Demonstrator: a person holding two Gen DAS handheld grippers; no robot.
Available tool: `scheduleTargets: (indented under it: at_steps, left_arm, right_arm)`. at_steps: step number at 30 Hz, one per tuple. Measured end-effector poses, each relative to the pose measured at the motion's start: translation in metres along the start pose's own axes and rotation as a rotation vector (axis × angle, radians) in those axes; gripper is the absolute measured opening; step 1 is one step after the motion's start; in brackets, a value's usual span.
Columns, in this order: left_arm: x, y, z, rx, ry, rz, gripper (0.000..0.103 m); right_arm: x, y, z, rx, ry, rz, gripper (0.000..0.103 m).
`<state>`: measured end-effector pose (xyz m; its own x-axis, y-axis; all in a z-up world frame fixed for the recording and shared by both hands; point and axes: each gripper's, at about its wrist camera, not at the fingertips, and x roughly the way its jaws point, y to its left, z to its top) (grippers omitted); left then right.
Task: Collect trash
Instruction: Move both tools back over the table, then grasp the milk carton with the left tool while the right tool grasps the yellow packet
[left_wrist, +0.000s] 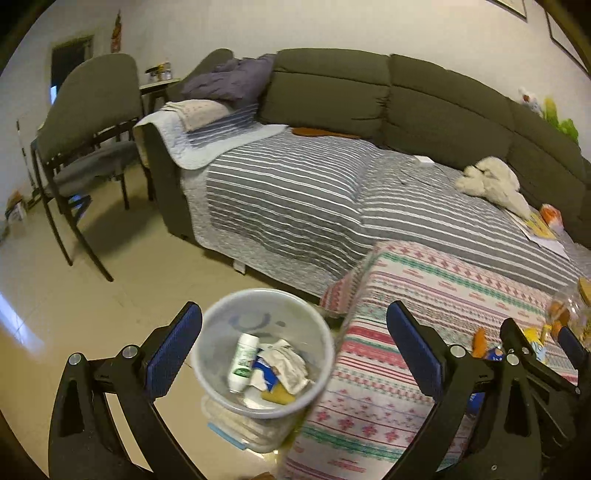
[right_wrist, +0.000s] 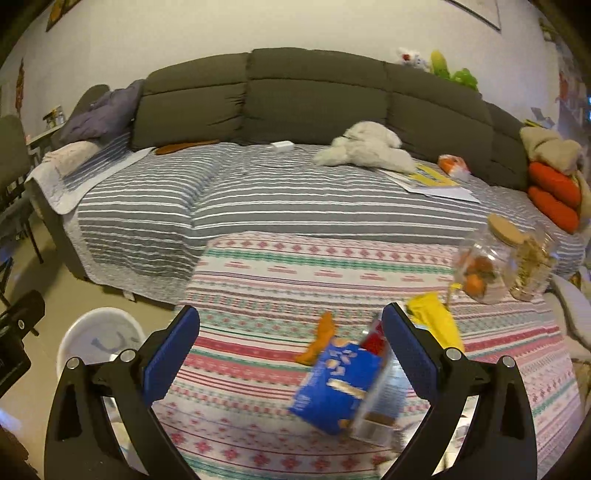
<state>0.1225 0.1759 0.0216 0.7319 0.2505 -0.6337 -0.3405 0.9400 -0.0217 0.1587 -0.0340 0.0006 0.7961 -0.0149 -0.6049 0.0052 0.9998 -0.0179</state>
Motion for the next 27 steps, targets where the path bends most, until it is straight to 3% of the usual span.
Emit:
scheduleTargets:
  at_steps: [19,27]
  left_arm:
    - [0.005,-0.113,-0.038,0.185,0.053,-0.089,0.096]
    - [0.015,-0.164,-0.057,0.283,0.139,-0.199,0.096]
  right_arm:
    - [0.006,-0.124,-0.024,0.115,0.069,-0.101,0.096]
    - [0.009,-0.172,-0.033,0.156,0.102,-0.145,0.096]
